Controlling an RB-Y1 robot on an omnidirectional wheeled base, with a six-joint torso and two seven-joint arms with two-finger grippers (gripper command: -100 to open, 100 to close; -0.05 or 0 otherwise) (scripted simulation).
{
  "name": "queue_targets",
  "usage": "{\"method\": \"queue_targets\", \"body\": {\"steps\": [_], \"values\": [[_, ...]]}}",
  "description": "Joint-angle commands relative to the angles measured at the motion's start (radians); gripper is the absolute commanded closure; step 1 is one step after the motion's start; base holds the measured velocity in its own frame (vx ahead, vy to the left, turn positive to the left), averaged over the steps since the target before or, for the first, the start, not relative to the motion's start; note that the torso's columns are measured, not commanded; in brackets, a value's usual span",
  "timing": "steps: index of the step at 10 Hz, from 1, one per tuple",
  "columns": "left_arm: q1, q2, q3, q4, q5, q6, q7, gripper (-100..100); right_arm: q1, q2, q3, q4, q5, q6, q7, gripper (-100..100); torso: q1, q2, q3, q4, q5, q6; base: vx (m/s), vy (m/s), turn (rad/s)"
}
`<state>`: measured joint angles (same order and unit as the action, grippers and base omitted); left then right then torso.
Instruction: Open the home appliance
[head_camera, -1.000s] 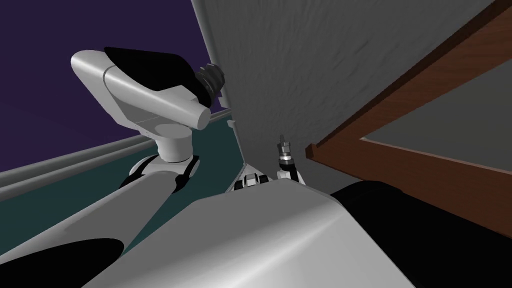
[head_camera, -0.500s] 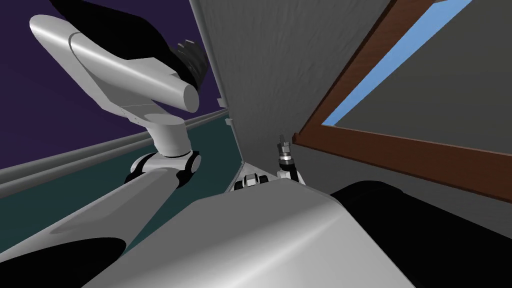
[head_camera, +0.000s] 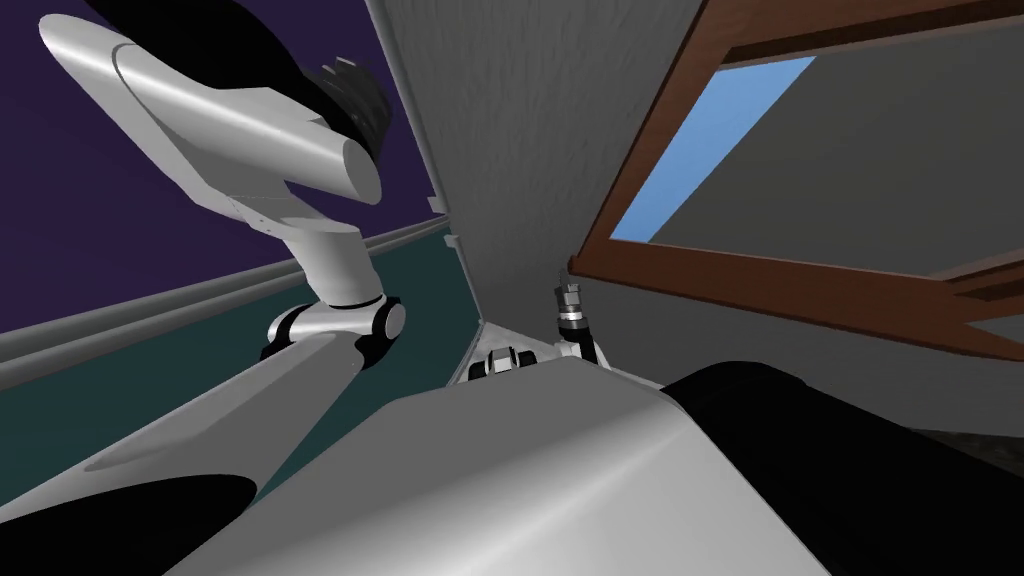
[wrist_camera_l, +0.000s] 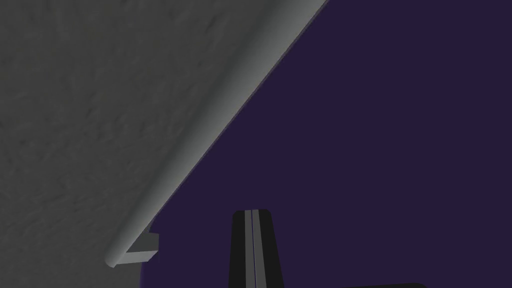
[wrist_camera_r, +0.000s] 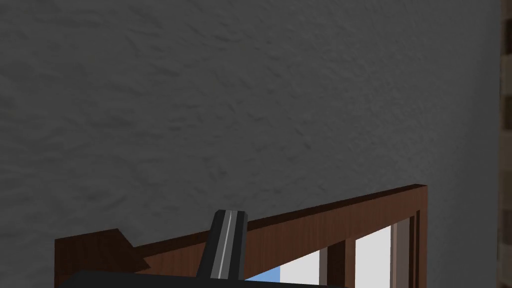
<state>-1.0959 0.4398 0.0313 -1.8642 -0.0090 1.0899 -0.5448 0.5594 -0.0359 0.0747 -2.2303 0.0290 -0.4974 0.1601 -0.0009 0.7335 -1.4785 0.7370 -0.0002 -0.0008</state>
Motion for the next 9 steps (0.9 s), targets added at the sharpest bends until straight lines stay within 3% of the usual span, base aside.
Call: {"method": "queue_targets", "body": {"steps": [1, 3, 4, 5, 7, 8, 9], "values": [[-0.042, -0.032, 0.077, 0.087, -0.026, -0.069, -0.076, 100, -0.001, 0.000, 0.000, 0.000, 0.000, 0.000, 0.000, 0, 0.001, 0.006, 0.002, 0.001, 0.000, 0.002, -0.261, 0.080, -0.518], [-0.042, -0.032, 0.131, 0.147, -0.026, -0.086, -0.122, 100, 0.000, 0.000, 0.000, 0.000, 0.000, 0.000, 0.000, 0, 0.001, 0.004, 0.003, 0.002, 0.001, -0.001, -0.100, 0.005, -0.055], [-0.082, -0.063, 0.162, 0.176, -0.052, -0.140, -0.154, 100, 0.000, 0.000, 0.000, 0.000, 0.000, 0.000, 0.000, 0, 0.000, -0.002, -0.001, -0.001, 0.000, 0.000, -0.179, 0.001, -0.355], [-0.083, -0.063, 0.189, 0.220, -0.052, -0.169, -0.179, 100, -0.001, 0.000, 0.000, 0.000, 0.000, 0.000, 0.000, 0, -0.001, 0.005, 0.002, 0.000, -0.001, 0.003, -0.263, 0.026, -0.447], [-0.083, -0.063, 0.248, 0.272, -0.052, -0.169, -0.231, 100, 0.000, 0.000, 0.000, 0.000, 0.000, 0.000, 0.000, 0, 0.003, 0.005, 0.004, 0.002, 0.001, -0.001, -0.098, 0.007, -0.039], [-0.125, -0.094, 0.279, 0.314, -0.078, -0.223, -0.262, 100, 0.000, 0.000, 0.000, 0.000, 0.000, 0.000, 0.000, 0, 0.003, -0.002, -0.001, -0.001, 0.001, 0.000, -0.184, -0.022, -0.335], [-0.125, -0.094, 0.311, 0.348, -0.078, -0.249, -0.291, 100, 0.000, 0.000, 0.000, 0.000, 0.000, 0.000, 0.000, 0, -0.001, 0.005, 0.002, 0.000, -0.001, 0.003, -0.273, -0.001, -0.419]]}}
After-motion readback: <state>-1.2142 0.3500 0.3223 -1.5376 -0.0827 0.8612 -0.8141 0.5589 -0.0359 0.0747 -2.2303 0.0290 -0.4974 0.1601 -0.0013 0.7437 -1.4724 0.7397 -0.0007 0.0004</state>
